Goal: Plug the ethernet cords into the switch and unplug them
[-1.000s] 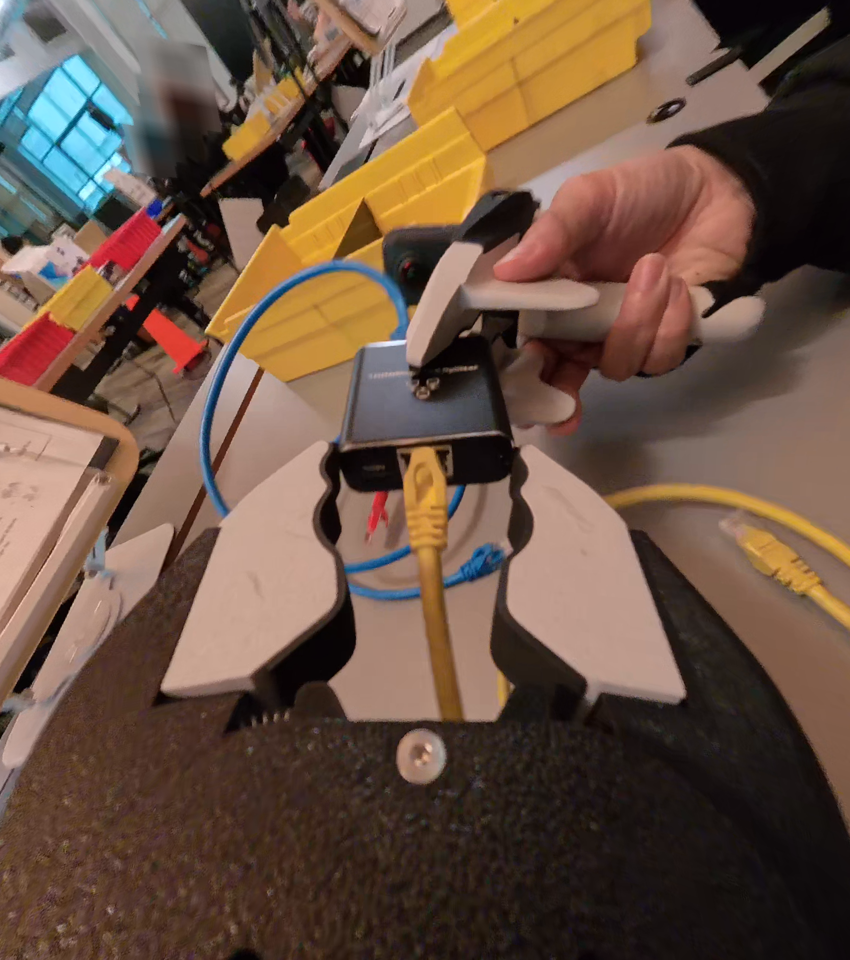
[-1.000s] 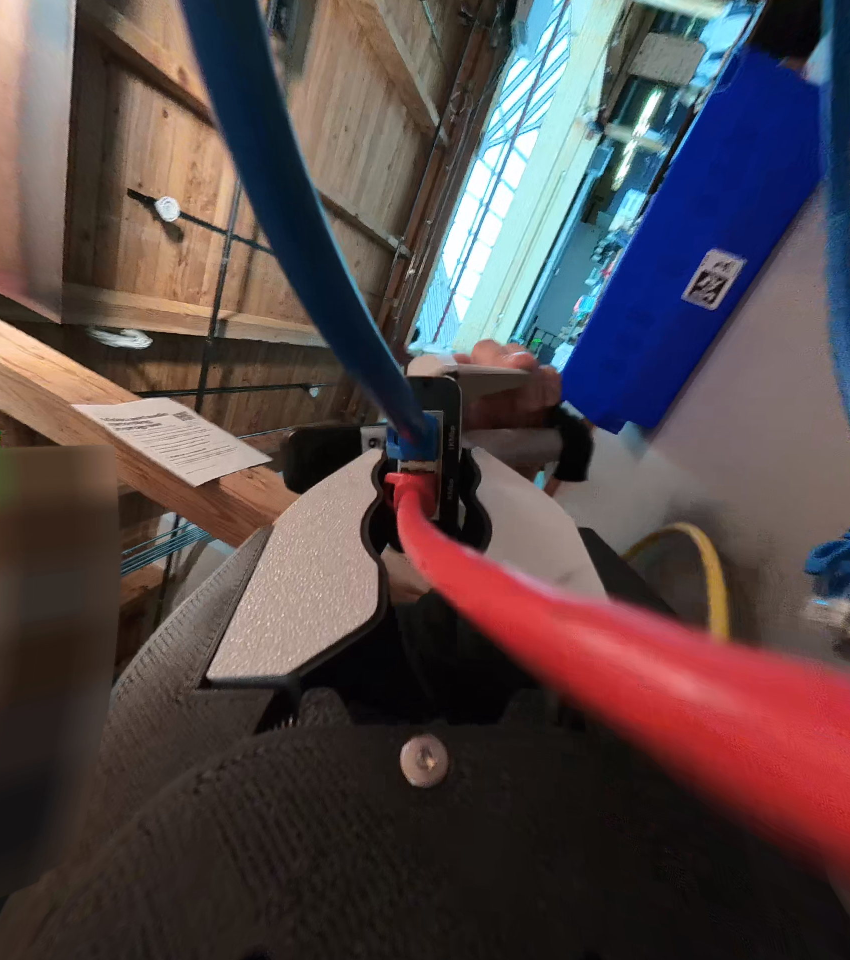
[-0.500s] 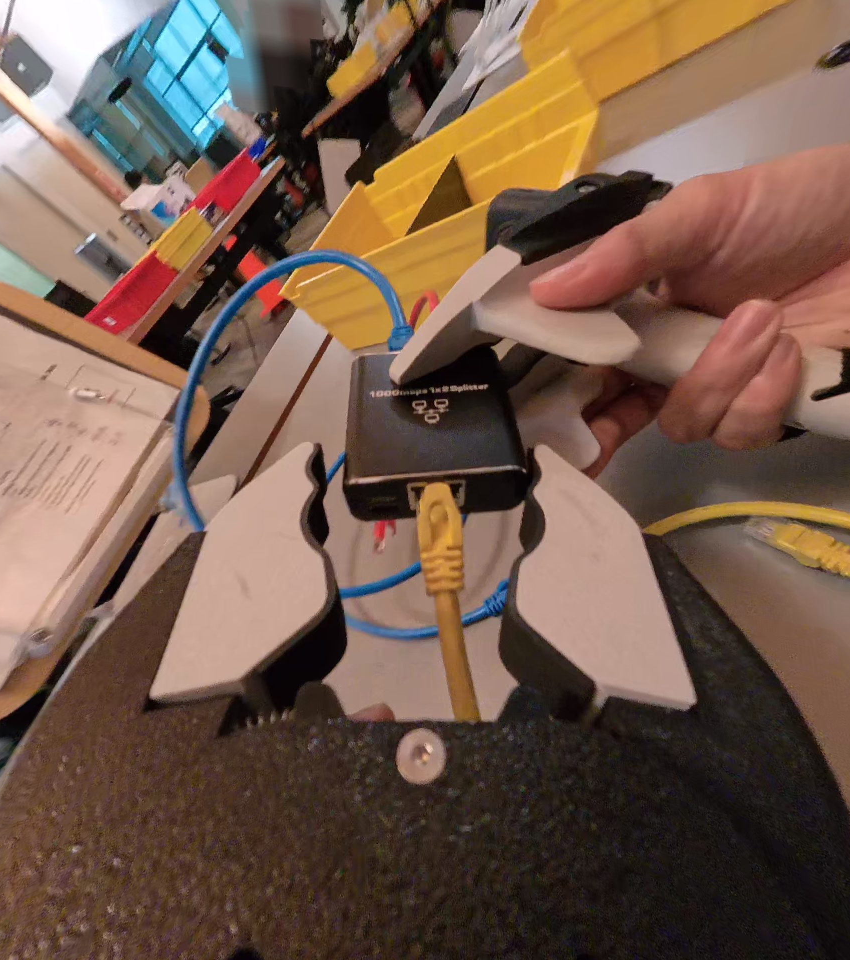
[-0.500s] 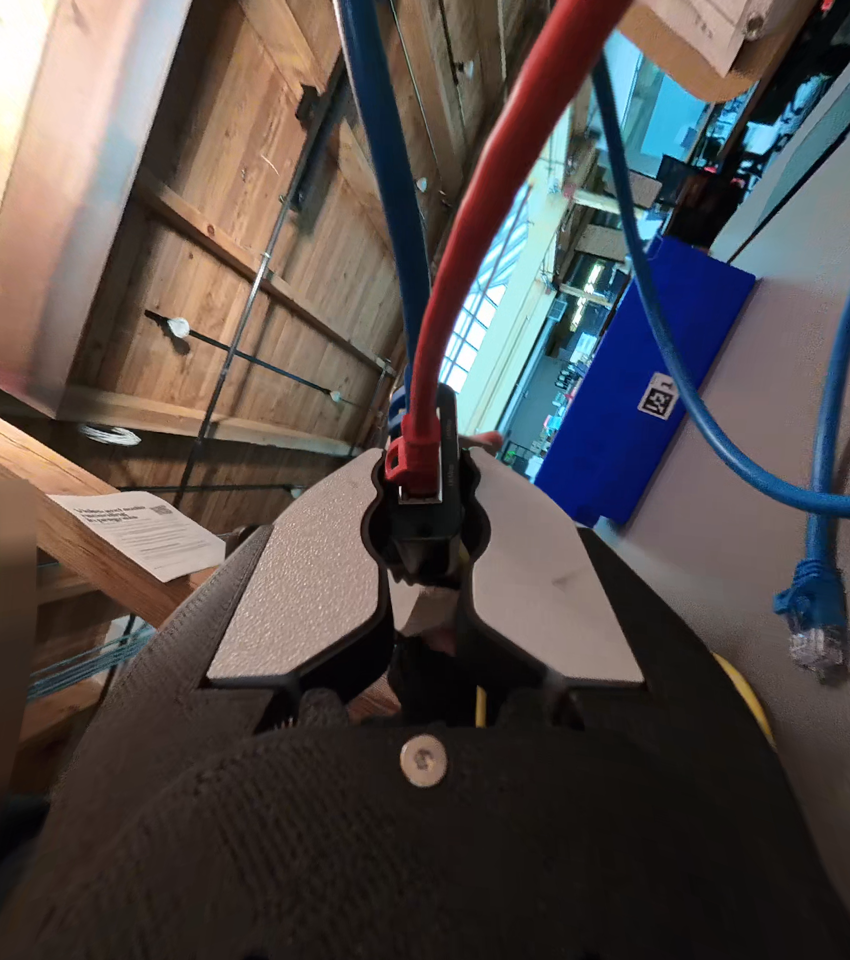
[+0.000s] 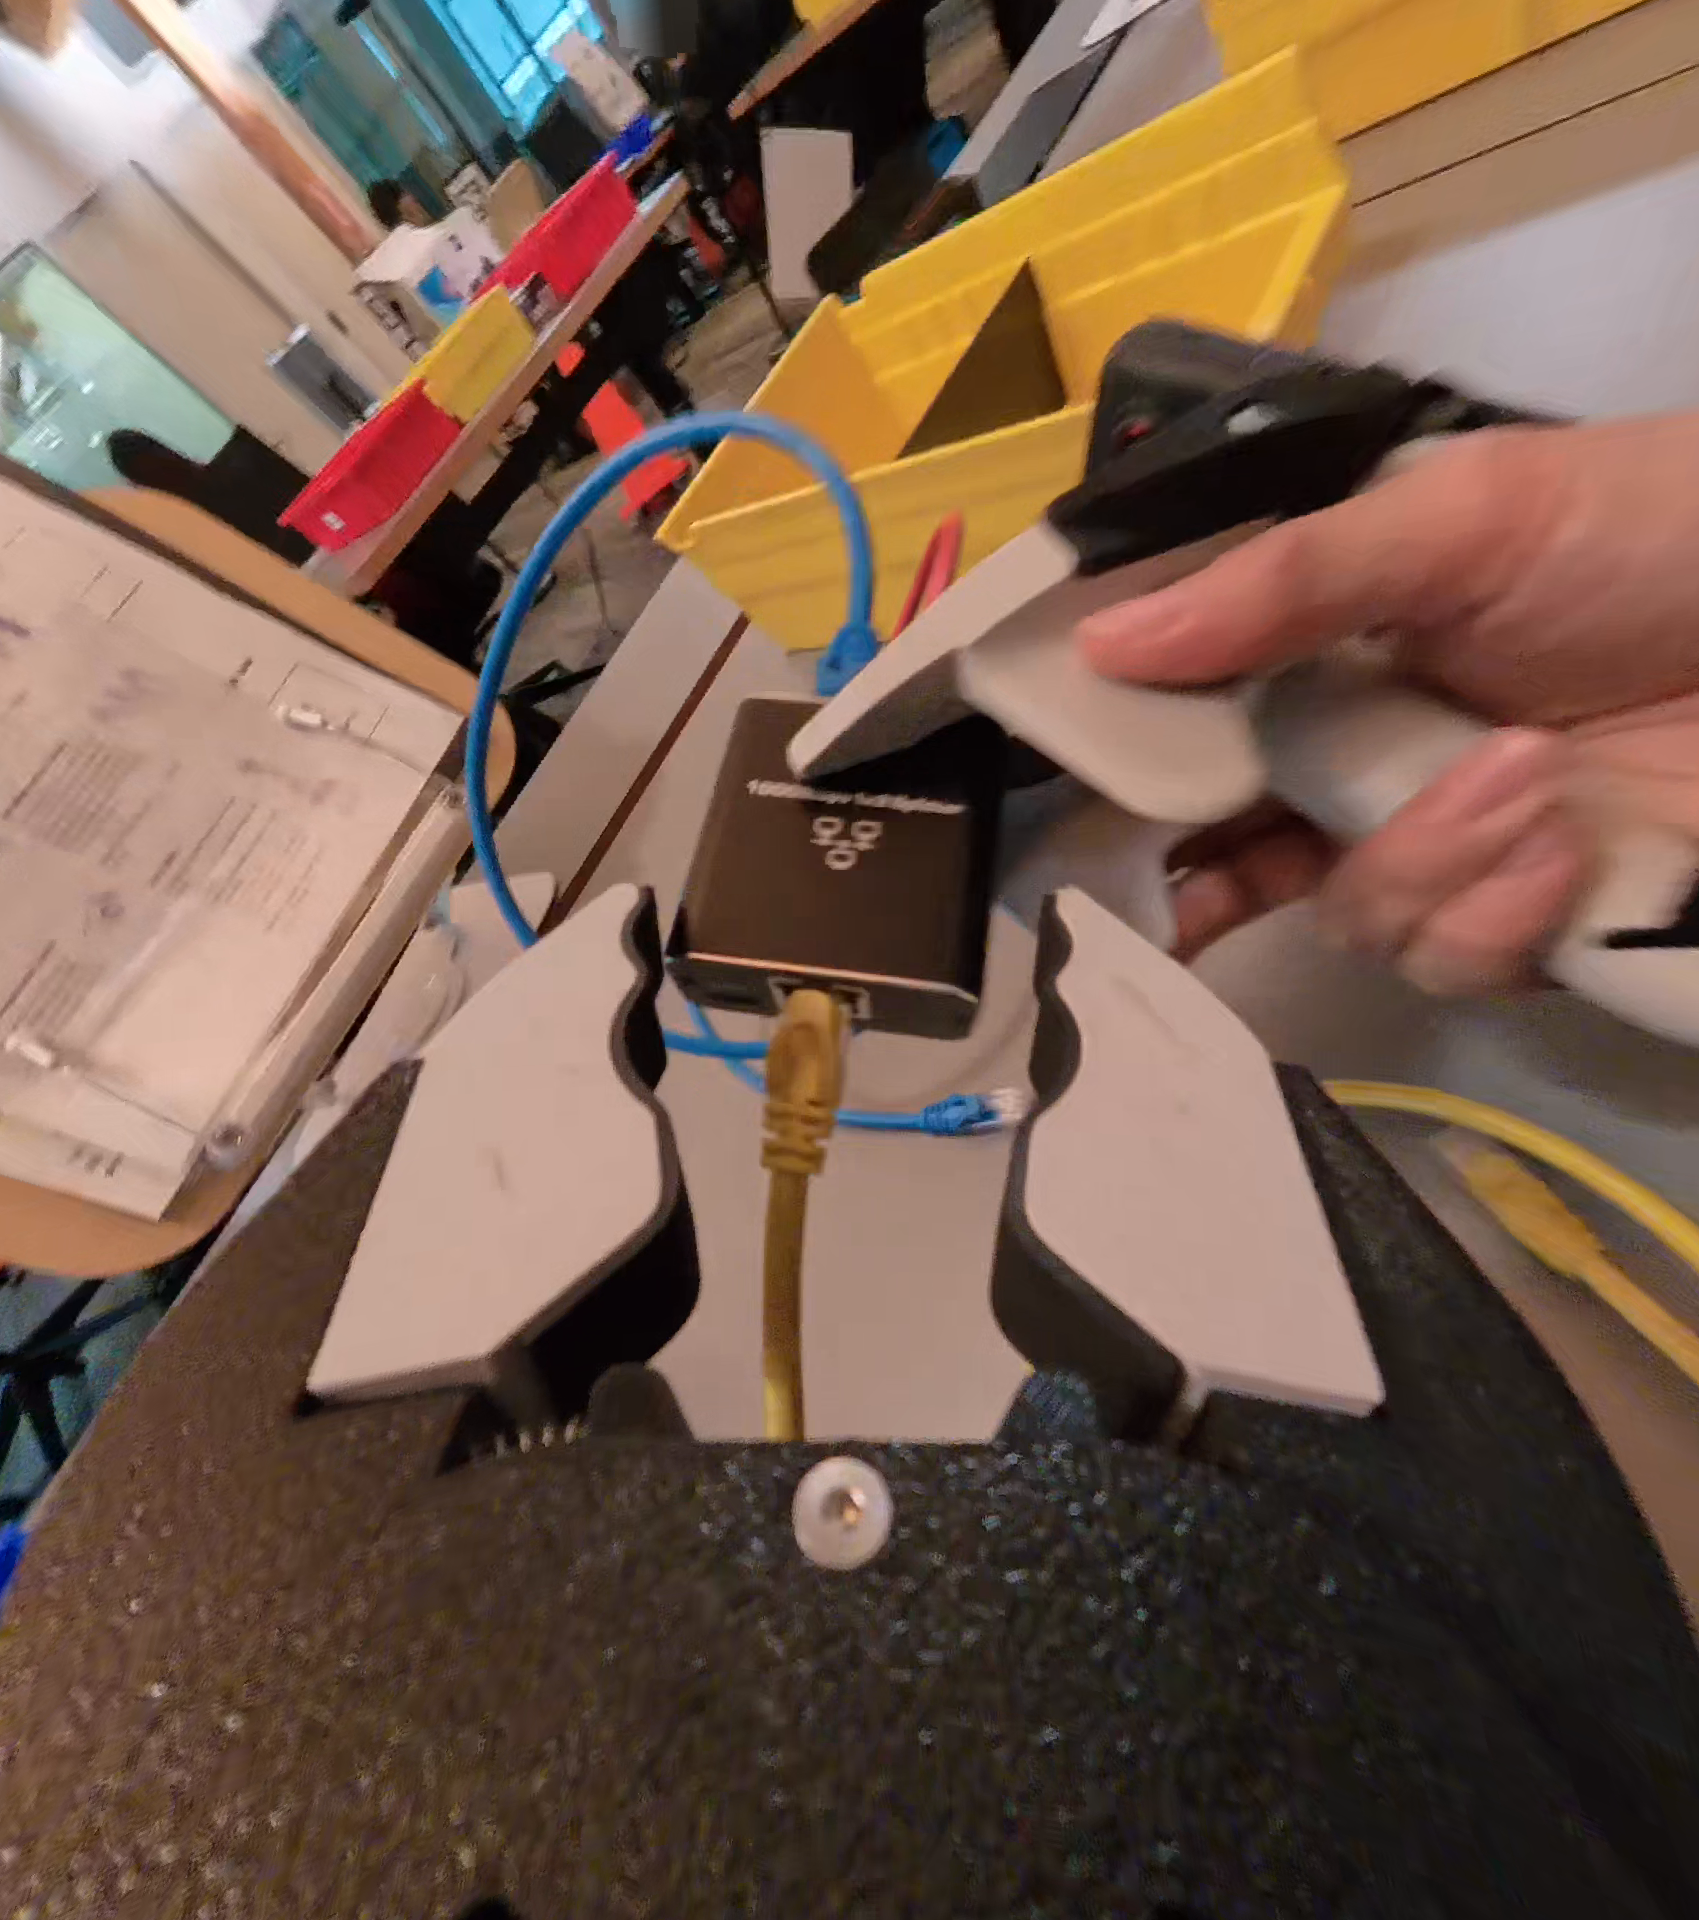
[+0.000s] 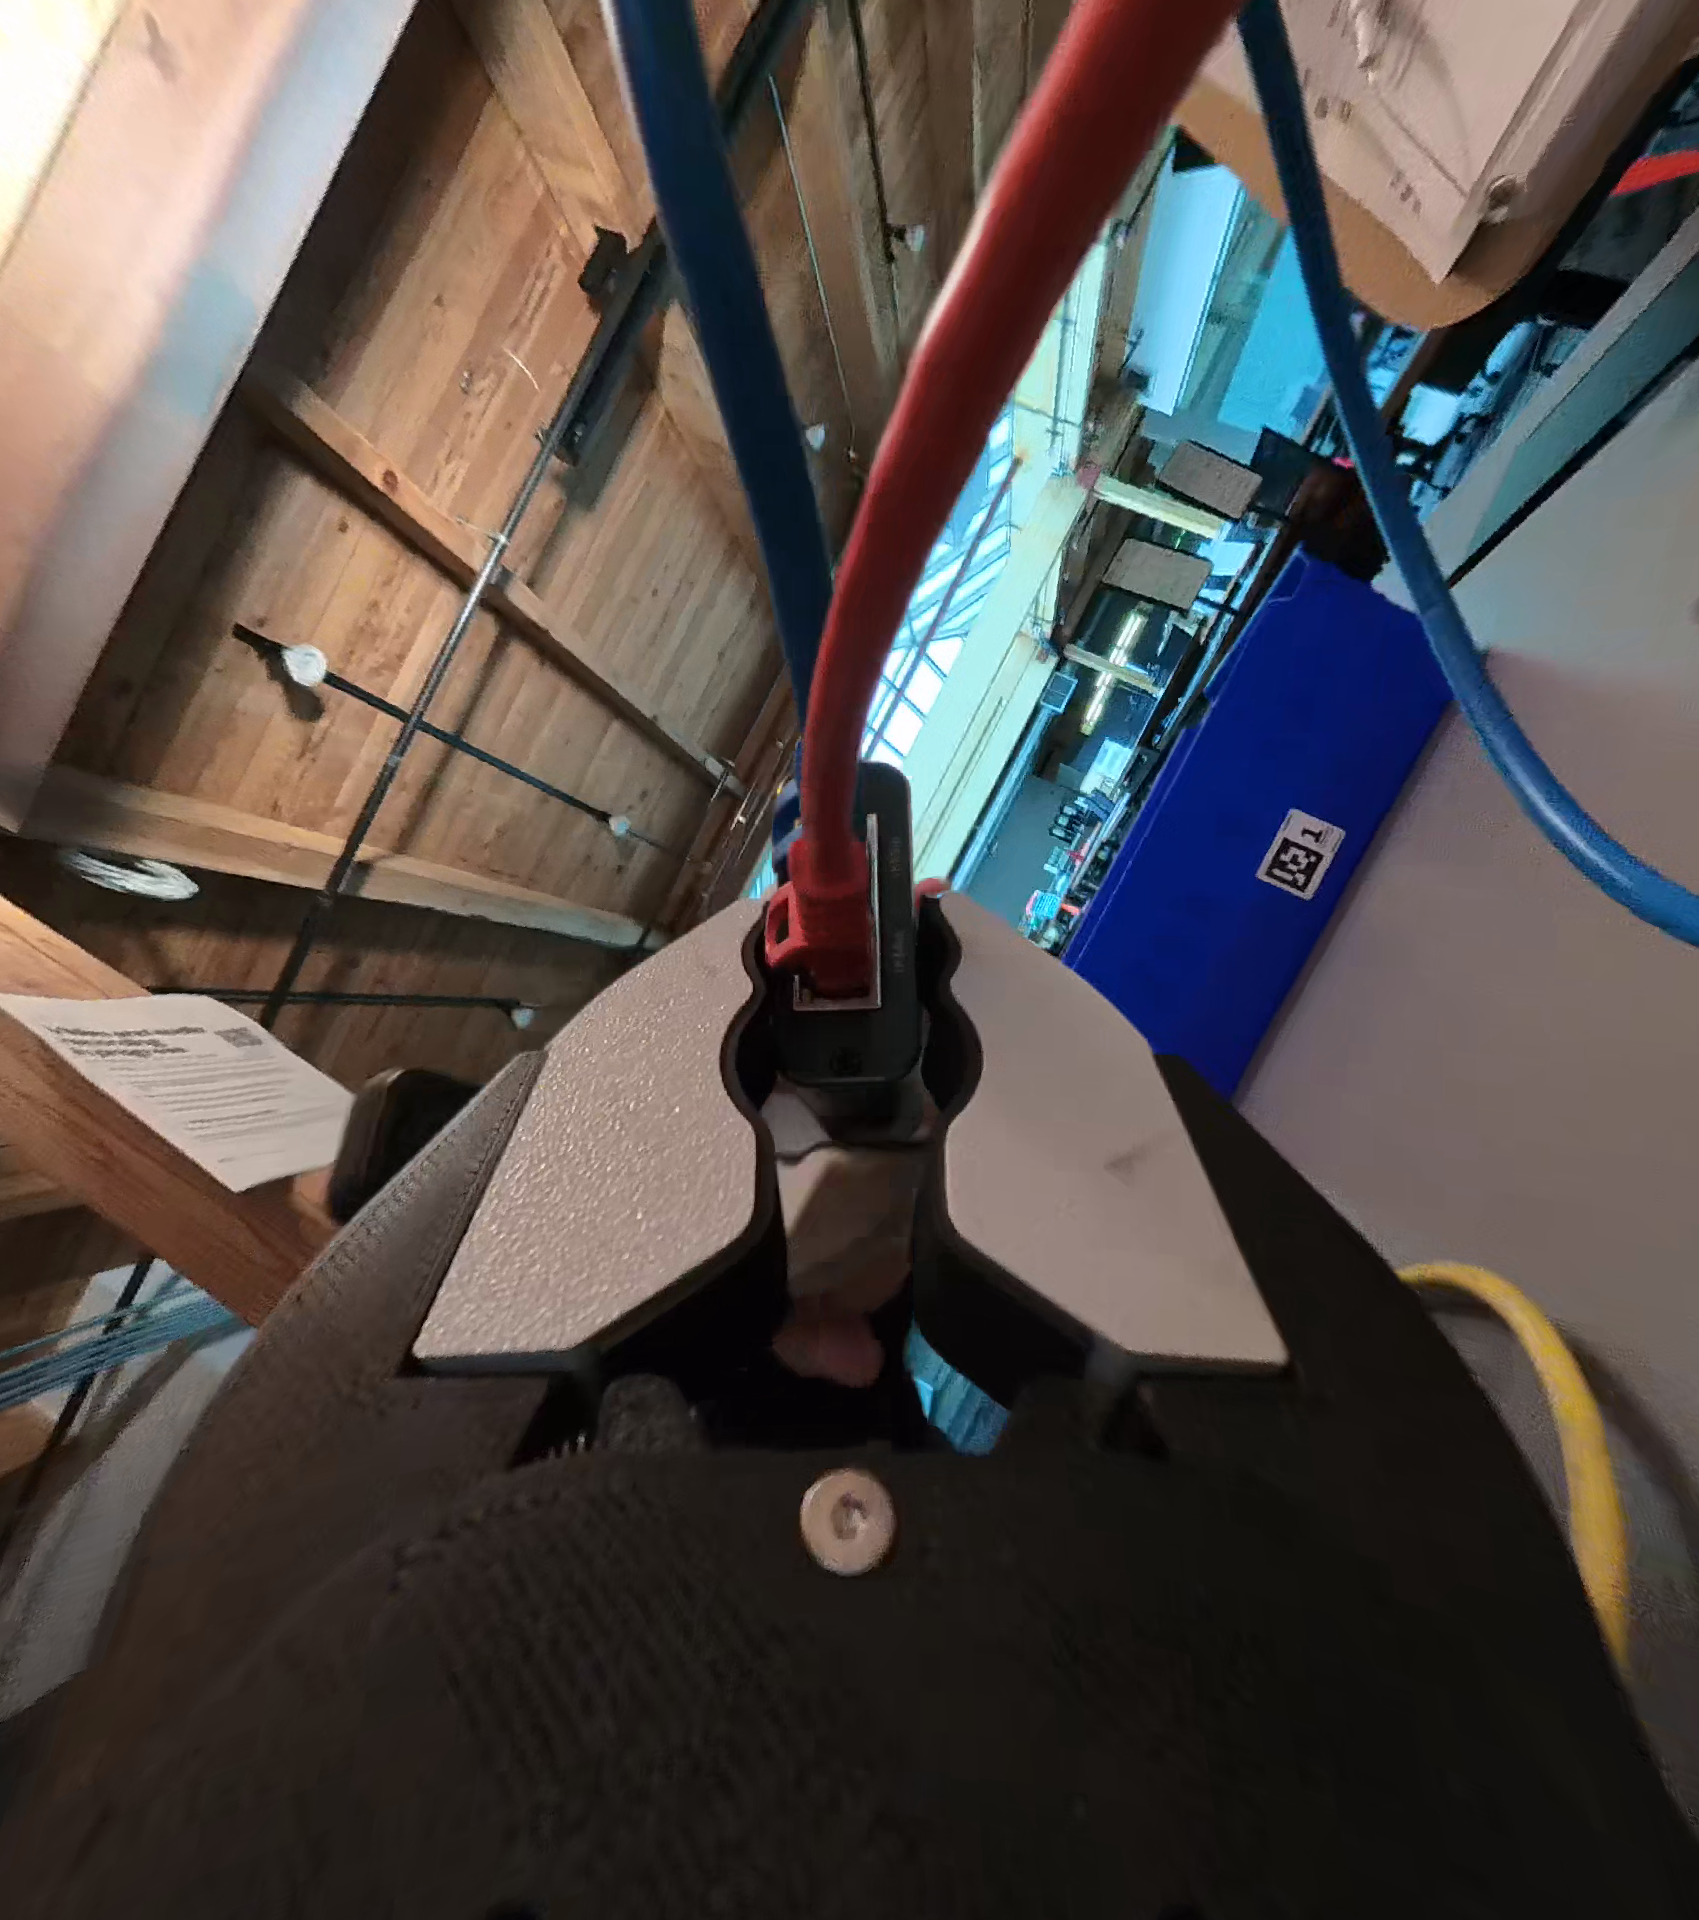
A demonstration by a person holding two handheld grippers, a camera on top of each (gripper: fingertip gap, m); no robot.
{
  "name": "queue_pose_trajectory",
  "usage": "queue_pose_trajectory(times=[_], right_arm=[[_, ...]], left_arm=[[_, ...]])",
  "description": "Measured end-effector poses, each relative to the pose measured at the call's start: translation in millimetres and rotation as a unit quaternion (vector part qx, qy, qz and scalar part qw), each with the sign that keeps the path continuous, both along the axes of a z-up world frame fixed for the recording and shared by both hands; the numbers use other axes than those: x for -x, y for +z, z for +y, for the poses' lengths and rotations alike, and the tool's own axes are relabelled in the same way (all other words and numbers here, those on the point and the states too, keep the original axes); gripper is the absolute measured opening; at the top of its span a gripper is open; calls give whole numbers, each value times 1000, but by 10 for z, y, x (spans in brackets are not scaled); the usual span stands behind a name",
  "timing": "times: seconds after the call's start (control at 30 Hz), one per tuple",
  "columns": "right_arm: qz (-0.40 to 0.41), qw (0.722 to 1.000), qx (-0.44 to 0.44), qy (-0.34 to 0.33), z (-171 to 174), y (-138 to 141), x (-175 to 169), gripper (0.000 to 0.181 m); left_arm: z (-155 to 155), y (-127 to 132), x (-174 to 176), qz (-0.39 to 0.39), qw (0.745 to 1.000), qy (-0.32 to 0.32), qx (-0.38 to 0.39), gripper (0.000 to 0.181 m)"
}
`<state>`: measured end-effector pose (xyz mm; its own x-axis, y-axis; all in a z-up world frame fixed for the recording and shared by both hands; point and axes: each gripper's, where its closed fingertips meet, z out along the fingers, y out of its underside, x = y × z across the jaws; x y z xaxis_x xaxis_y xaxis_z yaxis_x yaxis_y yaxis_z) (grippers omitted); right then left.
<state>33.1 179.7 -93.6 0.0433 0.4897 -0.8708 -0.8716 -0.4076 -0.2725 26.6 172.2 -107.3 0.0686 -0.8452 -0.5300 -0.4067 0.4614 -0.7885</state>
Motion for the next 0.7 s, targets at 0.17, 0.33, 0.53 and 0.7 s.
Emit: queue_pose_trajectory(times=[0.17,0.33,0.53,0.7], right_arm=[[2,1000,-1,30,-44,19,61,25],[-14,999,-6,49,-58,26,167,26],[-4,999,3,47,-15,-68,218,26],[-69,994,5,79,-48,-130,295,25]], left_arm=[[68,-88,-51,-57,997,-51,-5,65],[13,-58,-72,-107,985,-130,25,73],[90,-107,-121,-128,984,-121,-1,80],[79,-105,-110,-131,981,-138,-25,81]])
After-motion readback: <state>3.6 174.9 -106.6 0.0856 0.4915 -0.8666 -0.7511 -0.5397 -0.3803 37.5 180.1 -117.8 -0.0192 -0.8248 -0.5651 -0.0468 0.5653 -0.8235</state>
